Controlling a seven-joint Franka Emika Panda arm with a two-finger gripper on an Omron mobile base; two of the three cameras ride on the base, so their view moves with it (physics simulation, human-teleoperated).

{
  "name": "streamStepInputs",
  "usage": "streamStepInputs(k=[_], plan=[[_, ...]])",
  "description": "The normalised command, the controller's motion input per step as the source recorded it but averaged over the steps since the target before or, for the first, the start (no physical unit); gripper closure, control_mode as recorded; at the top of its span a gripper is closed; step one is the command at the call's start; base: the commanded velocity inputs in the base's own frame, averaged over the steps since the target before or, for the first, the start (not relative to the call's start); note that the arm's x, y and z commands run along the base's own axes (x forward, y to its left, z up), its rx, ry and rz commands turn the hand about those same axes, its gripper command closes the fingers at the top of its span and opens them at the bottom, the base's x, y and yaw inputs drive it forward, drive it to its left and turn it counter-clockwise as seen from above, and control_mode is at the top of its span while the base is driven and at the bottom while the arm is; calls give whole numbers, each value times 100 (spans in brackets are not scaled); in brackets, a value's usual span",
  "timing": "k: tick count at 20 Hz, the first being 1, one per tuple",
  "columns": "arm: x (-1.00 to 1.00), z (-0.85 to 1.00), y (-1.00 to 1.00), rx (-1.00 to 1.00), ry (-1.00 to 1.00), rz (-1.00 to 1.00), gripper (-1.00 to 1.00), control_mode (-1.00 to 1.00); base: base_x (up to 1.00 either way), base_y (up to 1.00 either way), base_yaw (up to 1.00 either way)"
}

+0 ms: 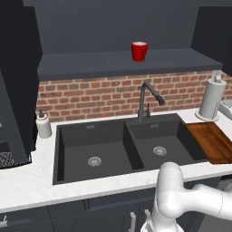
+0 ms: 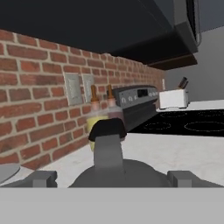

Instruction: Pick the kettle from the counter and place it on the tray. Then pick the mug from the cabinet and place it on the tray. Then close the cabinet doors.

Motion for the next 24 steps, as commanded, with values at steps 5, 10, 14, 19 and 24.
streamStepInputs(k=[5,10,14,19,24], plan=[[4,-3,0,0,0,0,100,-100,0,0,0],[9,-1,-8,0,0,0,100,-100,0,0,0],[10,-4,-13,0,0,0,100,-100,0,0,0],[7,-6,-14,0,0,0,100,-100,0,0,0],[-7,-4,-12,0,0,0,100,-100,0,0,0]])
